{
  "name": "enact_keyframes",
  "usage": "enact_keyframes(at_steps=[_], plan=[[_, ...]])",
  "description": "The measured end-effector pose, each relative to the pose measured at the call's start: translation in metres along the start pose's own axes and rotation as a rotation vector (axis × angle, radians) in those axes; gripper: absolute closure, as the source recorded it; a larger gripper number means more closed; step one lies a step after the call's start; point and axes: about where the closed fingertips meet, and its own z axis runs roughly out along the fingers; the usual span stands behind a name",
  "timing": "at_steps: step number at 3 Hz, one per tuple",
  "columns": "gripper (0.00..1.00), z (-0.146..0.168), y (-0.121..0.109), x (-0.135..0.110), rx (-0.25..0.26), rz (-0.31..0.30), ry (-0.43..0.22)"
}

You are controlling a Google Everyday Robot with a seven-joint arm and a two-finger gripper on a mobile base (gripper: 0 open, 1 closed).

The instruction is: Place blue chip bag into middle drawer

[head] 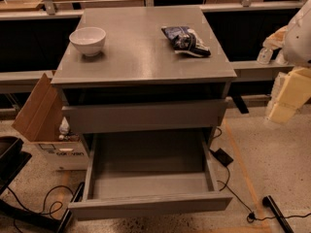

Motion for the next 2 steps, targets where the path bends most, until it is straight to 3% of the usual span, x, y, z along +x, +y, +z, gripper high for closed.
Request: enact_keyframes(at_steps=[1,2], plan=[[0.00,0.012,-0.031,-0.011,0.064,0.003,-0.081],[0.00,0.032,-0.088,-0.040,0.148,0.034,-0.249]])
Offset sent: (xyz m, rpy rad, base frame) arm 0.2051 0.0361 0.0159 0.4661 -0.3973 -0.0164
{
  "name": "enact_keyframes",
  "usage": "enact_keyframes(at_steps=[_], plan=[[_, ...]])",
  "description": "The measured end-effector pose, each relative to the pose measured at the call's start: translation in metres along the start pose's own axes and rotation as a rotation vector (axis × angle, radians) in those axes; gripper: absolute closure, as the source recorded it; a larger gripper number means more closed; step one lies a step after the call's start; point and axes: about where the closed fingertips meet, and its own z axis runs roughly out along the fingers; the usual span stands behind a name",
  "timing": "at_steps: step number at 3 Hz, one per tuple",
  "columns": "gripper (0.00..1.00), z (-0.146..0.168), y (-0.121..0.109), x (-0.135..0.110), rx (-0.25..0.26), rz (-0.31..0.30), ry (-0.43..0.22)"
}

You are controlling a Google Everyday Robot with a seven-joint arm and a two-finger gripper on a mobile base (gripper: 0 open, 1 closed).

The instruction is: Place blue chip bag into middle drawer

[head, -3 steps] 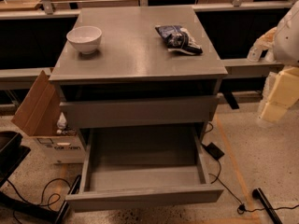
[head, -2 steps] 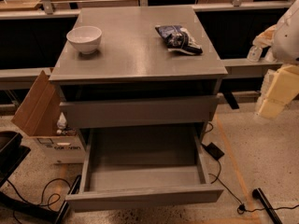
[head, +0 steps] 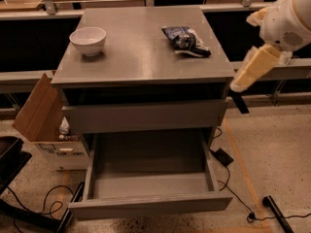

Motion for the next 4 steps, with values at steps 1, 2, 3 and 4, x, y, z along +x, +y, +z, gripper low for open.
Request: enact_keyframes(at_steps=[1,2,3,4], plan=[[0.00,0.037,-0.046,-0.026,0.068,0.057,-0.190],[0.00,0.070,-0.076,-0.041,0.118,0.126,-0.321],[0.00,0.089,-0.091,-0.043,0.189,0.209,-0.379],[0.00,0.091,-0.102,-0.046,0.242,0.229,-0.402]])
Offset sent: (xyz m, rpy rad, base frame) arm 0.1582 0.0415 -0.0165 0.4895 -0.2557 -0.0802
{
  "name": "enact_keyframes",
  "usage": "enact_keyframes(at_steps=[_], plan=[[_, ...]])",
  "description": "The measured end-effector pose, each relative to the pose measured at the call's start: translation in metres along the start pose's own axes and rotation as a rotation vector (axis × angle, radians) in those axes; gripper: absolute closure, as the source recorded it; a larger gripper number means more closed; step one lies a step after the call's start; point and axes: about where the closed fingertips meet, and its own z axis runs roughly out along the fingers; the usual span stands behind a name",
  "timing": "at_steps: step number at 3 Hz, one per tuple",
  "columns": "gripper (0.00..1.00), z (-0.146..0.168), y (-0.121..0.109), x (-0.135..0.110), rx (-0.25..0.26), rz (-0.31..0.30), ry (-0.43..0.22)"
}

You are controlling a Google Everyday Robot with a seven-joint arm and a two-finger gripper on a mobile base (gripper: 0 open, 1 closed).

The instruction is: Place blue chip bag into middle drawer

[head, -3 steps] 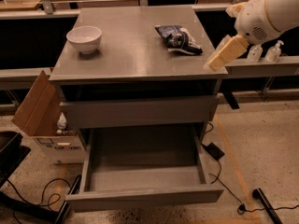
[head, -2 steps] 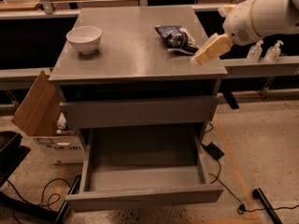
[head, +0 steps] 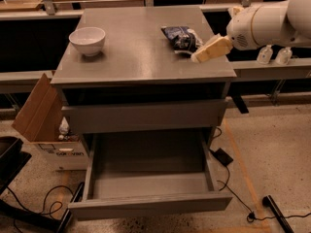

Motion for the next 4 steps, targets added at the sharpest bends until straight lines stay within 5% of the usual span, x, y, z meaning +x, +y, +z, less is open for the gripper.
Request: enact_keyframes(at_steps=[2,4], plan=[[0.00,0.009,0.000,0.000,0.005,0.021,-0.029],[0.00,0.082,0.009,-0.005,-0.115,0.059,-0.177]])
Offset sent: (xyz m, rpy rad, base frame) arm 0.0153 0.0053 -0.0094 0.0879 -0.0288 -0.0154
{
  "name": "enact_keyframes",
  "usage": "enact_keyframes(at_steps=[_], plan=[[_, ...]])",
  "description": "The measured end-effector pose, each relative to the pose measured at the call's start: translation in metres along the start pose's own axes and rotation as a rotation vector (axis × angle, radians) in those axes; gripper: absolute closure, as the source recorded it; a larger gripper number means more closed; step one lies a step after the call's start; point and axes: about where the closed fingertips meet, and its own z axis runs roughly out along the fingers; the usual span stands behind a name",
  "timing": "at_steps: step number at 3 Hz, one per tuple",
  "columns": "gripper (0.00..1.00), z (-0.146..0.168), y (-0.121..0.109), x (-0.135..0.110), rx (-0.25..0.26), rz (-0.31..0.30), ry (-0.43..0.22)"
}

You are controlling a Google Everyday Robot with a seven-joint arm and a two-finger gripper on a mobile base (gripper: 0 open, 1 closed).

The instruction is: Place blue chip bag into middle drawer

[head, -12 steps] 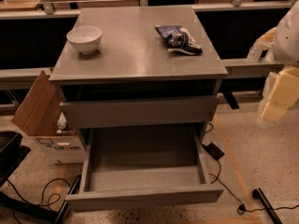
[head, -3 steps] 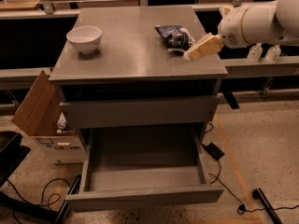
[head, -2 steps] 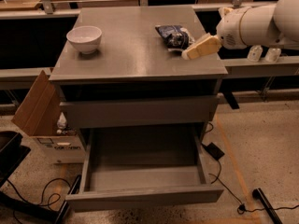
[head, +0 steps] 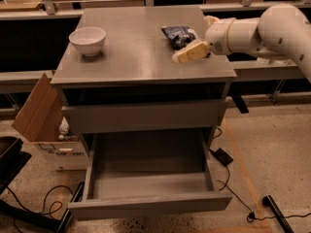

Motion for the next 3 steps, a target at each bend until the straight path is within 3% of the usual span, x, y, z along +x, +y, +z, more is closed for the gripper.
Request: enact_keyframes(at_steps=[1,2,3], plan=[[0.00,0.040,-0.008,0.012,-0.039,0.046,-0.035],[0.00,0.077,-0.026,0.030,-0.026,0.087,-0.004],[0.00,0.093,-0.059,0.059,0.055,0.124,0.094]])
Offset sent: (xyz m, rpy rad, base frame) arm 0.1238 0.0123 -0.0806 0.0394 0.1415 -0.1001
